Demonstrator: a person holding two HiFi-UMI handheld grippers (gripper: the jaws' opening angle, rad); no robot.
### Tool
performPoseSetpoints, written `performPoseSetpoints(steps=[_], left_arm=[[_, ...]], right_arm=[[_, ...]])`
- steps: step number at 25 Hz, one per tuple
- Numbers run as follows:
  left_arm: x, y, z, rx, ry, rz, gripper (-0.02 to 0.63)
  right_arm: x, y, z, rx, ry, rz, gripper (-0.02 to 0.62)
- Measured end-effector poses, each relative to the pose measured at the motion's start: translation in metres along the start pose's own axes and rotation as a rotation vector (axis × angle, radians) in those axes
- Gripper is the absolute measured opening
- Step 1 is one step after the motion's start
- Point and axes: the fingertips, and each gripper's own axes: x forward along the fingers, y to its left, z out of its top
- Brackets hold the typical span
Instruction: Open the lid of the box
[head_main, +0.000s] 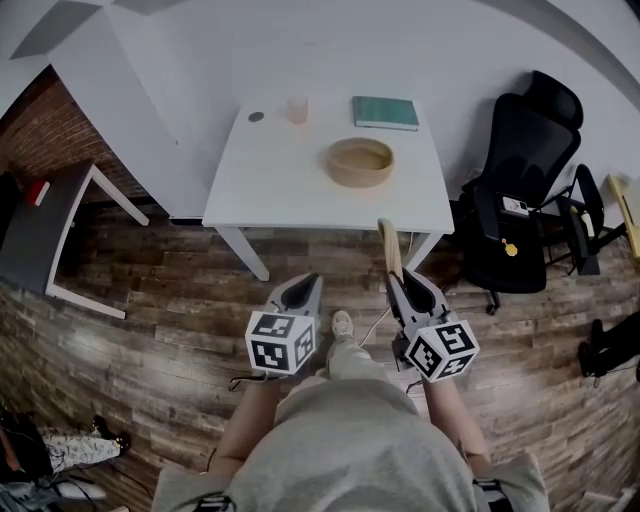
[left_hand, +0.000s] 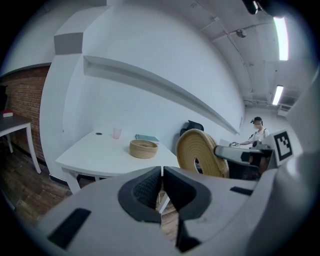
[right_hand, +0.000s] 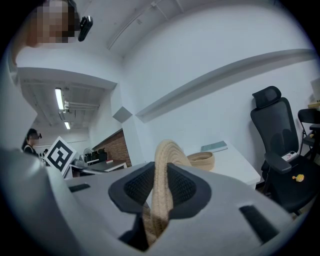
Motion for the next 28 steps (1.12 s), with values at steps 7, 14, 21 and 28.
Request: performPoseSetpoints(steps=[7, 14, 21, 28], left_arm=[[0.002, -0.003, 0.005, -0.005, -0.009, -0.013, 0.014], [0.004, -0.009, 0.008, 0.004, -0.011, -0.022, 0.015], [0.007, -0.011, 0.010, 0.009, -0.010, -0.026, 0.014], [0.007, -0.006, 0.011, 0.010, -0.015, -0.027, 0.014]], right_arm=[[-0.002, 0.002, 0.001, -0.030, 0.000, 0.008, 0.078], [-0.003, 0.006, 0.006, -0.044, -0.006, 0.026, 0.078], [-0.003, 0.006, 0.007, -0.036, -0.008, 0.033, 0.078], [0.002, 0.006, 0.005, -0.025, -0.016, 0.035, 0.078]])
